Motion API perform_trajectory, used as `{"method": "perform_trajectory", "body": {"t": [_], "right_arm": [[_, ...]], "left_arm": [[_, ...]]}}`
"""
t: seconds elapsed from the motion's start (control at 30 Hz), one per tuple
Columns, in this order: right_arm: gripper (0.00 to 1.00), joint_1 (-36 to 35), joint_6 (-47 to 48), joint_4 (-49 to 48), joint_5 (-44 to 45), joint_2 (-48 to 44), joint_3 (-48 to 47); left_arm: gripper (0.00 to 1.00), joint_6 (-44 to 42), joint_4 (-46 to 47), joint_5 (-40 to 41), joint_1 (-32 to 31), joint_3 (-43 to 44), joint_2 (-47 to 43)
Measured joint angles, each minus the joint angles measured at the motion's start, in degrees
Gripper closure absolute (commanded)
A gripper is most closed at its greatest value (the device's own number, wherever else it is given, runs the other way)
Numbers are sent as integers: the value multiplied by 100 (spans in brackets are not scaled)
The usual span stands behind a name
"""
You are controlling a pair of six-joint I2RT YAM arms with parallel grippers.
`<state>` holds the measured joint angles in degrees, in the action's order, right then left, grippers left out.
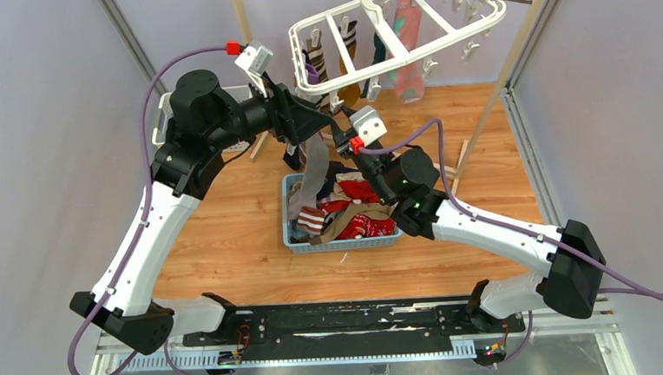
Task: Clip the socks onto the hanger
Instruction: Open the clamp at the hanger.
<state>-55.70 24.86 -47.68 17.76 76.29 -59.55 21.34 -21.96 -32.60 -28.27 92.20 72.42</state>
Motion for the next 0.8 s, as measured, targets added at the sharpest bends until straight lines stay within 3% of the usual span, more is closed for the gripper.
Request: {"method": "perform_trajectory", "body": {"t": [0.23,0.53,0.8], "right_arm": [[71,0,-125,-13,-83,-2,-2],[100,0,-264,-105,-125,-2,0],[100,0,-514,-79,-197,-92,2]], "left_arm": [[35,-17,-52,0,0,4,0],[27,-20,-90,0,0,9,-20],[16,-35,-118,13,0,42,-44]]}}
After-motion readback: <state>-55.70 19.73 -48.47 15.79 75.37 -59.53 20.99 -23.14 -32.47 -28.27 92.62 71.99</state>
